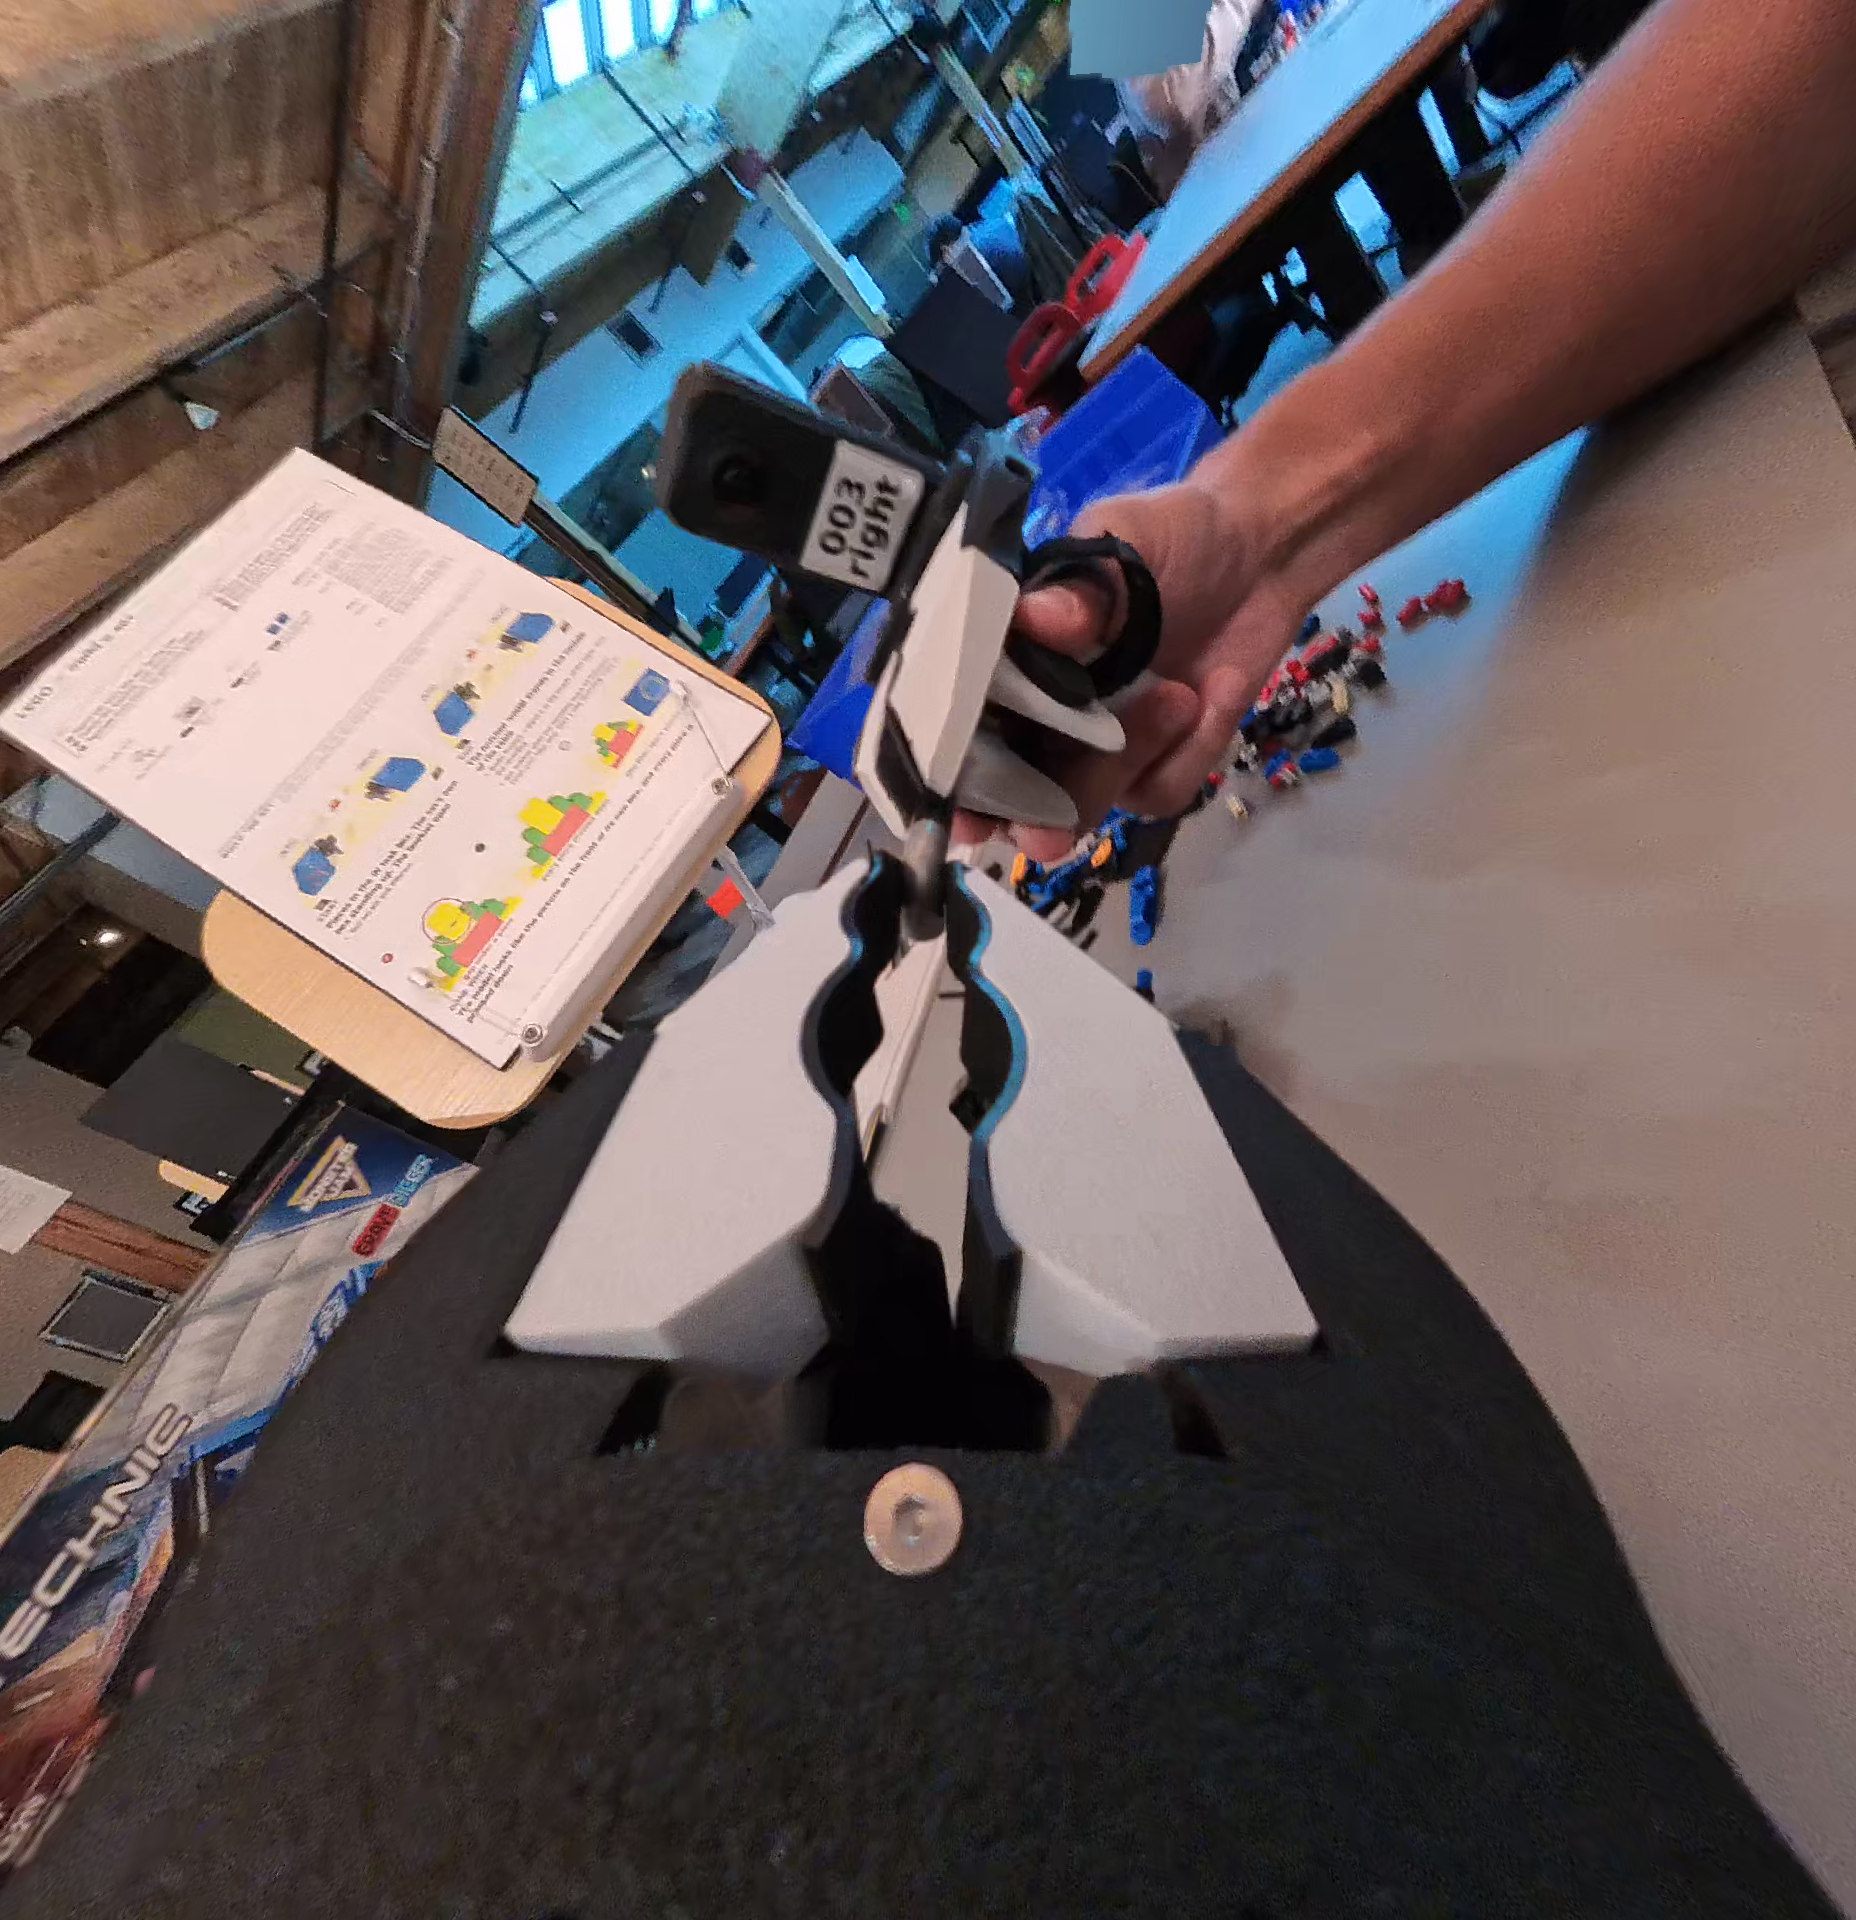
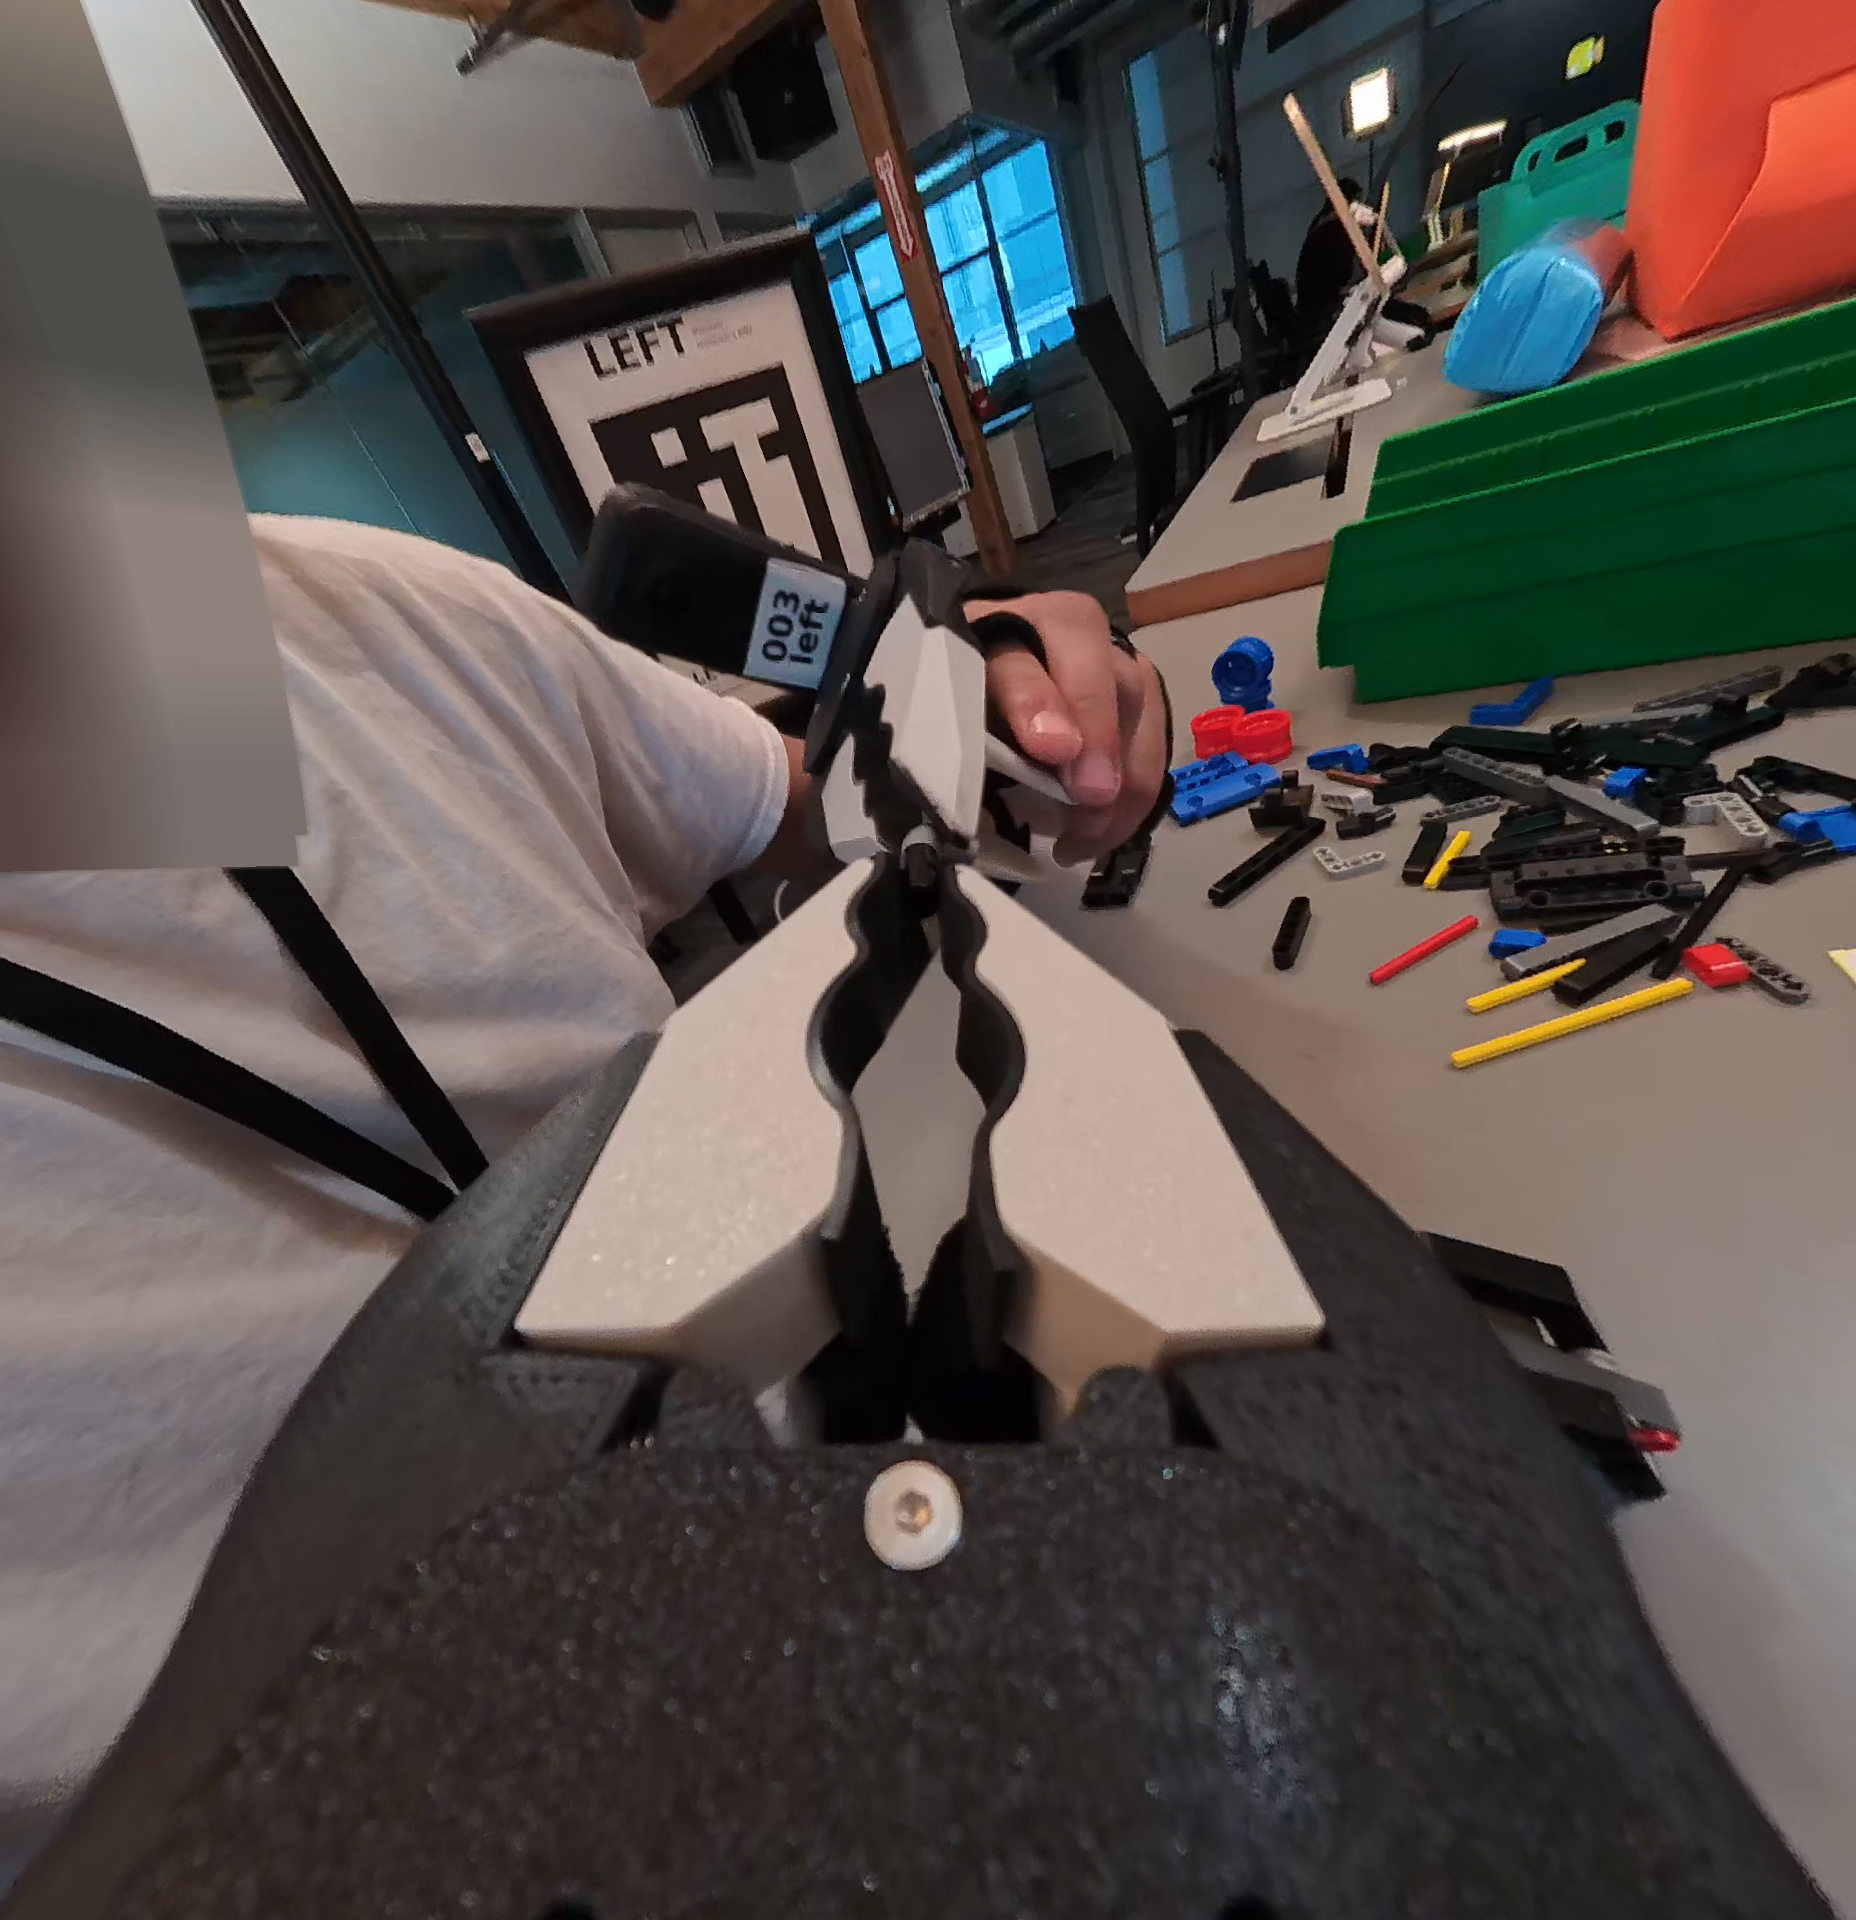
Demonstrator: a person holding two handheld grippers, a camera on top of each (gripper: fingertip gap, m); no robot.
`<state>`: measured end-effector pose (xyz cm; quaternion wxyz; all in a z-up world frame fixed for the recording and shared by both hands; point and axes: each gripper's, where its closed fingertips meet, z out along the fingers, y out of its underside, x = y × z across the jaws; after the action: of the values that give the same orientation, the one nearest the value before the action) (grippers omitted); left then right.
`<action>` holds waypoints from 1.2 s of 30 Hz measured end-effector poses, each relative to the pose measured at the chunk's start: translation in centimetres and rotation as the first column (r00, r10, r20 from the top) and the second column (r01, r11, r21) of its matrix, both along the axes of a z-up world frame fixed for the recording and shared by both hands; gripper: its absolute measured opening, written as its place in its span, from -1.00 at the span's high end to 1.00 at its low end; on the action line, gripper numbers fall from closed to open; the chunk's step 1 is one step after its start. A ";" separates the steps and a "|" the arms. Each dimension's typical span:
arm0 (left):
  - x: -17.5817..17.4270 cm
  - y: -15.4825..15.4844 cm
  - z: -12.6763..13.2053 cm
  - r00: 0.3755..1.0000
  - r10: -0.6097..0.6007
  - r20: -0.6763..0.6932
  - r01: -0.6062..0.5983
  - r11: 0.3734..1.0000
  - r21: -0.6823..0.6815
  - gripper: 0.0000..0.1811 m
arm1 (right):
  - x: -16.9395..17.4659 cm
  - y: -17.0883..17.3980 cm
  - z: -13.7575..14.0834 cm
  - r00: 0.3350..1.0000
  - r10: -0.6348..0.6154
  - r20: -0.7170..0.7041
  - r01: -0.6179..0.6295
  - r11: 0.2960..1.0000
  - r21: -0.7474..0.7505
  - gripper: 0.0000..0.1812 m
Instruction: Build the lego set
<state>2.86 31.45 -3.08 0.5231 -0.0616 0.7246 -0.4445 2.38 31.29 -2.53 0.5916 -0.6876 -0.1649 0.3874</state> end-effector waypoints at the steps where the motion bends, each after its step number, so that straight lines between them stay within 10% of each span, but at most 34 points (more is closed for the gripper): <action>1: 0.0 -0.2 0.2 1.000 -0.014 -0.003 0.014 1.000 -0.020 0.90 | -0.2 0.1 0.0 1.000 0.003 -0.021 -0.003 1.000 -0.003 0.93; 36: 0.8 -0.4 -0.5 1.000 0.014 0.015 -0.016 0.995 0.094 0.93 | 0.2 0.3 -0.9 0.996 0.008 -0.092 -0.016 0.996 -0.085 0.92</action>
<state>3.70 31.07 -3.56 0.5341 -0.0390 0.7404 -0.4063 2.56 31.60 -3.45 0.5661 -0.6927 -0.1249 0.4290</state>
